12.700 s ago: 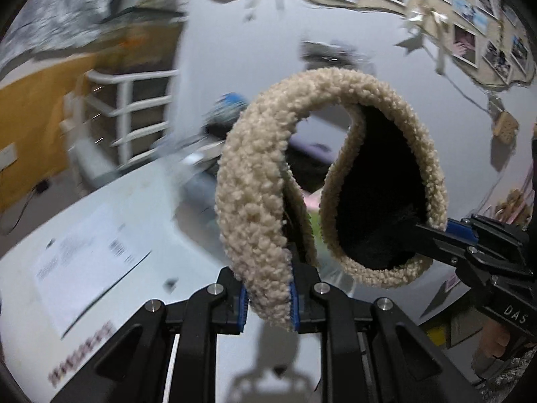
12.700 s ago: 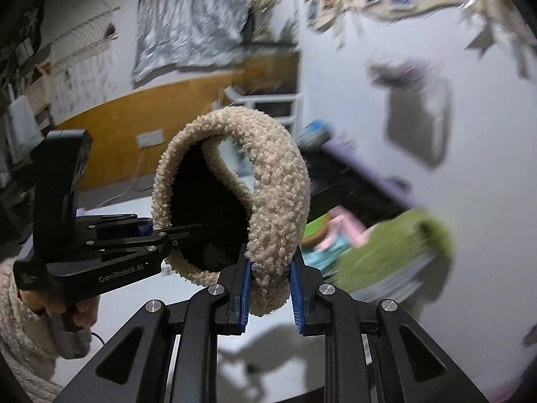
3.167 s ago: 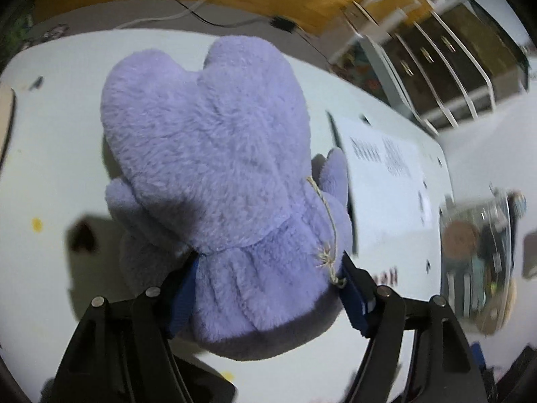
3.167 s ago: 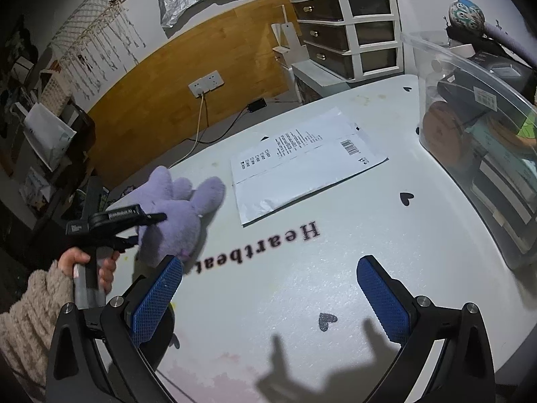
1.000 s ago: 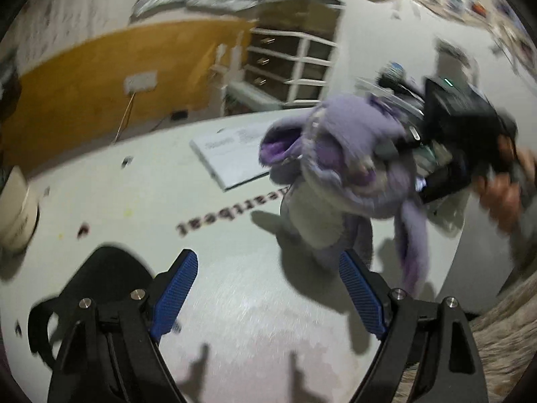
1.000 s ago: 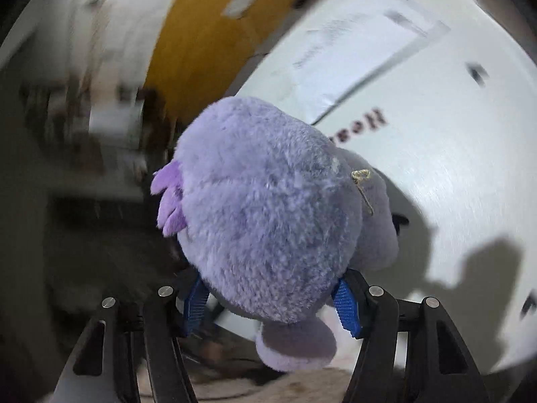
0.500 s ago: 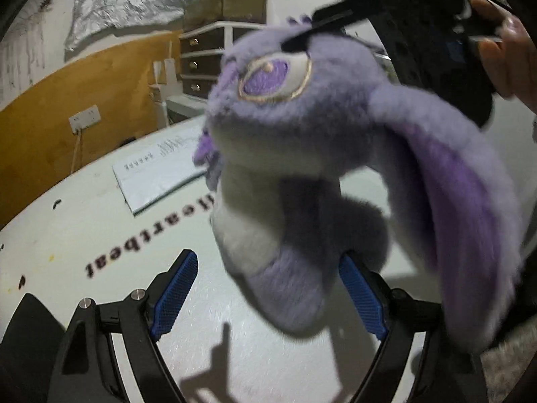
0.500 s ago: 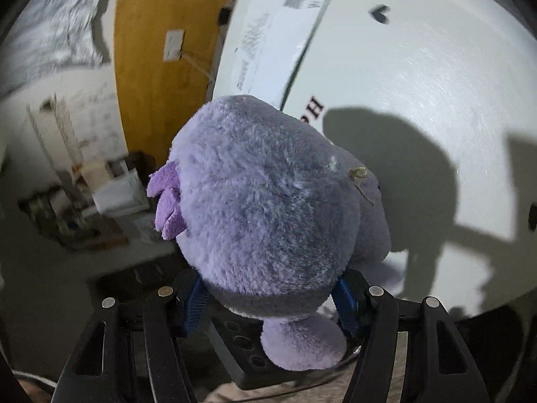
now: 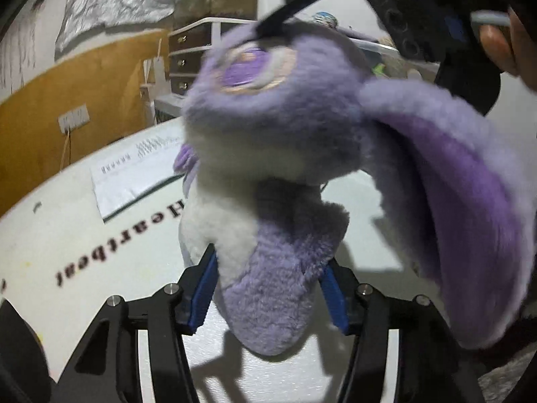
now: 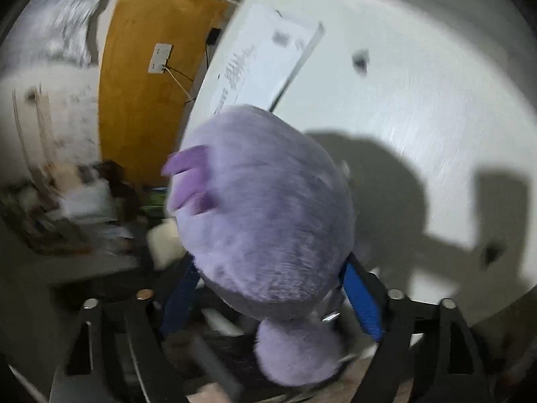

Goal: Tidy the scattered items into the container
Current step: 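Carry the plush toy with both tools up toward the clear box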

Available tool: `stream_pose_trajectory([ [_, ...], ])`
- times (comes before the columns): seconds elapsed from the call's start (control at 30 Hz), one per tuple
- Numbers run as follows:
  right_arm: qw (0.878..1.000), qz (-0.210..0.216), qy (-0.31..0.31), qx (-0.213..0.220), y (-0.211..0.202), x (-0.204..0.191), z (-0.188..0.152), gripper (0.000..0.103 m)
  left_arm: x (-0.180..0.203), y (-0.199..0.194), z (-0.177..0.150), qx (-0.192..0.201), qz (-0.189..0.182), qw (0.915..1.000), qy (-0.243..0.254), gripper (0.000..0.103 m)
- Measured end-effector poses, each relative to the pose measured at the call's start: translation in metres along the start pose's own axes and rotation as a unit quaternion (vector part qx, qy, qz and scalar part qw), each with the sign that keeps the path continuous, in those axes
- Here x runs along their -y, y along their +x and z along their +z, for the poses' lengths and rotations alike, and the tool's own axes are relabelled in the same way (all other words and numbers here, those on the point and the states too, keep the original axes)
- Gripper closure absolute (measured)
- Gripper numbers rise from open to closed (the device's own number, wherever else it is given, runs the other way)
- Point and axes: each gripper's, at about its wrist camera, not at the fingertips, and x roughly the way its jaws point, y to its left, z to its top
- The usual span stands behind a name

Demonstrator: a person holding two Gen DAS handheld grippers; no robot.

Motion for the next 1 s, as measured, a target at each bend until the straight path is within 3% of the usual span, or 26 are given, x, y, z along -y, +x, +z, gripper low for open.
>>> stream_pose_trajectory([
  [0.1, 0.992, -0.063, -0.106, 0.034, -0.009, -0.022, 0.005, 0.013, -0.002, 0.000, 0.001, -0.002, -0.008, 0.9999, -0.013, 0.047],
  [0.17, 0.986, -0.080, -0.144, 0.024, -0.004, -0.029, 0.010, 0.012, -0.004, 0.000, 0.002, -0.004, -0.010, 0.9997, -0.023, 0.047],
  [0.37, 0.973, -0.114, -0.199, -0.005, 0.018, -0.050, 0.019, 0.008, -0.008, 0.002, 0.006, -0.009, -0.009, 0.9990, -0.044, 0.047],
  [0.53, 0.951, -0.160, -0.263, -0.010, 0.022, -0.067, 0.002, 0.008, -0.007, 0.006, 0.009, -0.015, -0.007, 0.9987, -0.049, 0.047],
  [0.7, 0.931, -0.223, -0.288, -0.013, 0.041, -0.059, 0.002, 0.008, -0.003, 0.010, 0.010, -0.020, -0.005, 0.9990, -0.041, 0.047],
  [0.73, 0.933, -0.221, -0.283, -0.008, 0.042, -0.056, 0.005, 0.009, -0.003, 0.010, 0.010, -0.020, -0.004, 0.9990, -0.040, 0.047],
  [0.8, 0.933, -0.220, -0.284, 0.013, 0.042, -0.051, 0.013, 0.024, -0.003, 0.012, 0.010, -0.026, -0.005, 0.9987, -0.044, 0.050],
  [0.87, 0.944, -0.205, -0.256, 0.023, 0.036, -0.045, 0.022, 0.033, -0.002, 0.012, 0.013, -0.028, -0.003, 0.9985, -0.046, 0.052],
  [1.0, 0.948, -0.176, -0.262, 0.038, 0.011, -0.051, 0.018, 0.038, 0.000, 0.007, 0.030, -0.018, 0.001, 0.9987, -0.048, 0.052],
])
